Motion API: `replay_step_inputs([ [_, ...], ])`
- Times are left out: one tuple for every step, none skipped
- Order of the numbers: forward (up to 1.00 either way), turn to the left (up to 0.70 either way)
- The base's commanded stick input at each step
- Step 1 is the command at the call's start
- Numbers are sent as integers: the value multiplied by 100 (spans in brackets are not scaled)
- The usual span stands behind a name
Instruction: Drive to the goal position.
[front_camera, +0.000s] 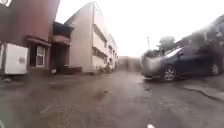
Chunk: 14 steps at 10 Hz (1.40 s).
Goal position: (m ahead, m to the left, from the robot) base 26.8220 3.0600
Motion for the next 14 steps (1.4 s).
replay_step_inputs([
  [50, 8],
  [50, 8],
  [50, 8],
  [50, 8],
  [50, 8],
  [50, 8],
  [50, 8],
  [50, 8],
  [50, 8],
  [50, 8],
  [50, 8],
  [50, 8],
  [50, 8],
  [44, -3],
])
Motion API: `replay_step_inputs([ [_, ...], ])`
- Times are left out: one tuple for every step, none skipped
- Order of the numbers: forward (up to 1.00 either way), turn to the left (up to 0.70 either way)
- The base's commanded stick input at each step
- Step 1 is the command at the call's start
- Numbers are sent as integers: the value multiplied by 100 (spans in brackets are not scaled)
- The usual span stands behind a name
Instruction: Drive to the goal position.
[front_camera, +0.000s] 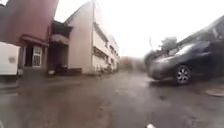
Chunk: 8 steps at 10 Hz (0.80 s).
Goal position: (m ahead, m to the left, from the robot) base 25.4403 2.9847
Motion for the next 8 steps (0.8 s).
replay_step_inputs([
  [33, -9],
  [9, -3],
  [0, 0],
  [0, 0],
  [0, 0],
  [0, 0],
  [0, 0],
  [0, 0],
])
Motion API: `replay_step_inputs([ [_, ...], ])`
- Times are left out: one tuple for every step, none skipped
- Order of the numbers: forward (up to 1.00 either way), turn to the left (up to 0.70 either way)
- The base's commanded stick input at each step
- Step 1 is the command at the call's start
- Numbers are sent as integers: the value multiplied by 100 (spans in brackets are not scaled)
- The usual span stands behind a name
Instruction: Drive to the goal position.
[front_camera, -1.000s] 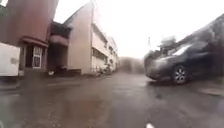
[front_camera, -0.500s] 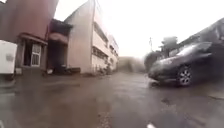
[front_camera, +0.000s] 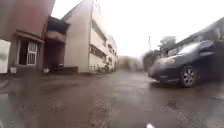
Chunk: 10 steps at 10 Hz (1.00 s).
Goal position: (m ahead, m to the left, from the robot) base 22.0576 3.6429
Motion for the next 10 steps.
replay_step_inputs([
  [0, 0],
  [0, 0],
  [0, 0],
  [18, 3],
  [47, 8],
  [50, 12],
  [50, 12],
  [50, 10],
  [50, 8],
  [50, 8],
])
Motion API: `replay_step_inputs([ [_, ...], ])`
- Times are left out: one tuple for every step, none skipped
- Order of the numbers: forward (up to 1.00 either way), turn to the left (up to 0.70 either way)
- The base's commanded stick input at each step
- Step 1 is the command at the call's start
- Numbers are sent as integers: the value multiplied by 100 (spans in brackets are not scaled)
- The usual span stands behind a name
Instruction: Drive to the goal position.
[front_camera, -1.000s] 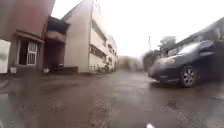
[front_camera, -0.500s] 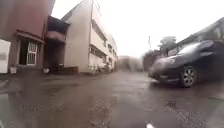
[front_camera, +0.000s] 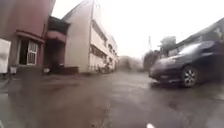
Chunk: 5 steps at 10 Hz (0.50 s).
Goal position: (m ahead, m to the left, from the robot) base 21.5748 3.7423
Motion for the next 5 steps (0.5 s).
replay_step_inputs([
  [50, 8],
  [50, 8],
  [50, 8],
  [50, 8],
  [50, 8],
])
